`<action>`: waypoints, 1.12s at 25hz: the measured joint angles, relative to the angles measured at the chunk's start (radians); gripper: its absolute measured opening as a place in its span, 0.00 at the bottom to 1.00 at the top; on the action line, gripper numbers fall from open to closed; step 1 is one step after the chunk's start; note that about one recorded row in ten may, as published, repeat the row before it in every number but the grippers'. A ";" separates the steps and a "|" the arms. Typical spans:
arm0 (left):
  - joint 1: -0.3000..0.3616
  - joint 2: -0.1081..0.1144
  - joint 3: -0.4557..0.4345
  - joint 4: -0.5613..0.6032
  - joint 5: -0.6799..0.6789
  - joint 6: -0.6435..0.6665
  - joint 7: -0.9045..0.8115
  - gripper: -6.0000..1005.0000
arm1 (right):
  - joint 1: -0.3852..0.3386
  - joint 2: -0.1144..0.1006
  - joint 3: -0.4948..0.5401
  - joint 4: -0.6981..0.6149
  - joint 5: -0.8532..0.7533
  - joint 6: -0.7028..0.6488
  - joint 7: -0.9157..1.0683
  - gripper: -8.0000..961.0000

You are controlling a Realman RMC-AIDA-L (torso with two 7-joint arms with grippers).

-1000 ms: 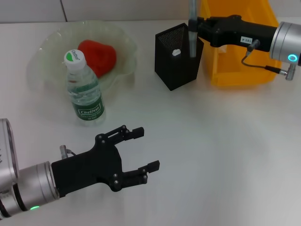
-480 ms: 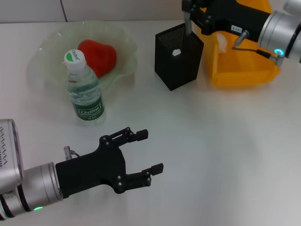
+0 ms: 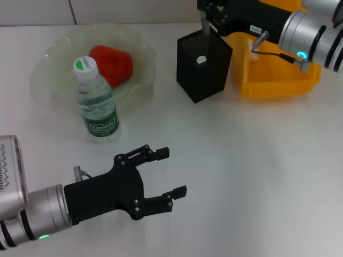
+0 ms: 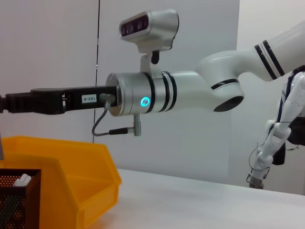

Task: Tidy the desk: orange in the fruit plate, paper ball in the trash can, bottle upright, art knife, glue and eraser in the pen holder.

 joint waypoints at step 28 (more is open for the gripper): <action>0.003 0.030 -0.006 0.012 0.021 0.046 0.000 0.81 | -0.565 -0.004 0.024 -0.340 -0.046 -0.653 0.136 0.83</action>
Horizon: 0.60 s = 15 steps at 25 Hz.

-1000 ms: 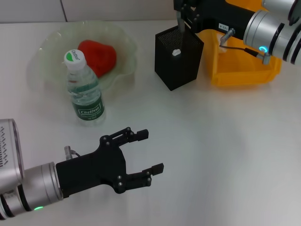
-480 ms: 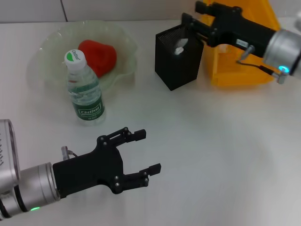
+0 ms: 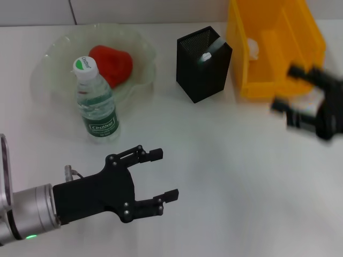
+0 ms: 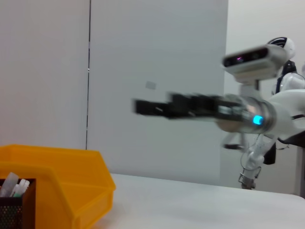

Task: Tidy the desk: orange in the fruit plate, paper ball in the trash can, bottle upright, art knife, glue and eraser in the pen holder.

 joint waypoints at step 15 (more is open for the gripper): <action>-0.010 0.018 0.002 0.000 0.002 -0.002 -0.016 0.81 | -0.076 0.003 0.089 0.101 -0.330 -0.138 -0.249 0.86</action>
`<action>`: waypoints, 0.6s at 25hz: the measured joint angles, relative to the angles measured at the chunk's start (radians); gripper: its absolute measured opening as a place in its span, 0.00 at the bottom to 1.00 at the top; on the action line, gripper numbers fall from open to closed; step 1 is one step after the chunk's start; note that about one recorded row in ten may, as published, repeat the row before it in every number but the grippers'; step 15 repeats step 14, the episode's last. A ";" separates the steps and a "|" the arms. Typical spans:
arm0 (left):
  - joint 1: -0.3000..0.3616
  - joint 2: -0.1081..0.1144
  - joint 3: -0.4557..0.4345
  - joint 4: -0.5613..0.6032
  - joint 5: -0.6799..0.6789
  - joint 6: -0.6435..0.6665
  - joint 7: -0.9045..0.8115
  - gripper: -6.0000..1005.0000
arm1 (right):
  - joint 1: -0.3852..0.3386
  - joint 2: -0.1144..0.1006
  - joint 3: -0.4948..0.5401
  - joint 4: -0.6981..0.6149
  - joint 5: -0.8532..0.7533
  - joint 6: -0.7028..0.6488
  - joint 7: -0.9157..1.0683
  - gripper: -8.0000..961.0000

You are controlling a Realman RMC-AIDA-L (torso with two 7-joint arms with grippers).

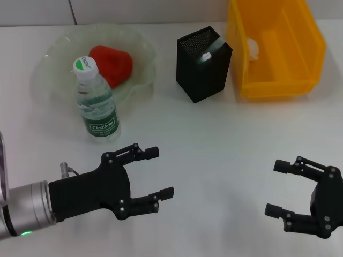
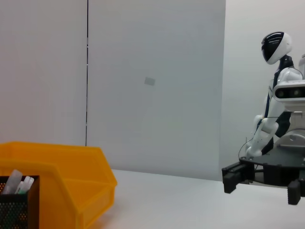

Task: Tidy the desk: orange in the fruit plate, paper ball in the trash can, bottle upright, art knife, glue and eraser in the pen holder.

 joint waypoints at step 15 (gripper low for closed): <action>-0.003 -0.005 -0.003 -0.001 0.000 0.000 -0.005 0.81 | 0.008 0.002 0.006 0.022 -0.007 0.013 -0.005 0.86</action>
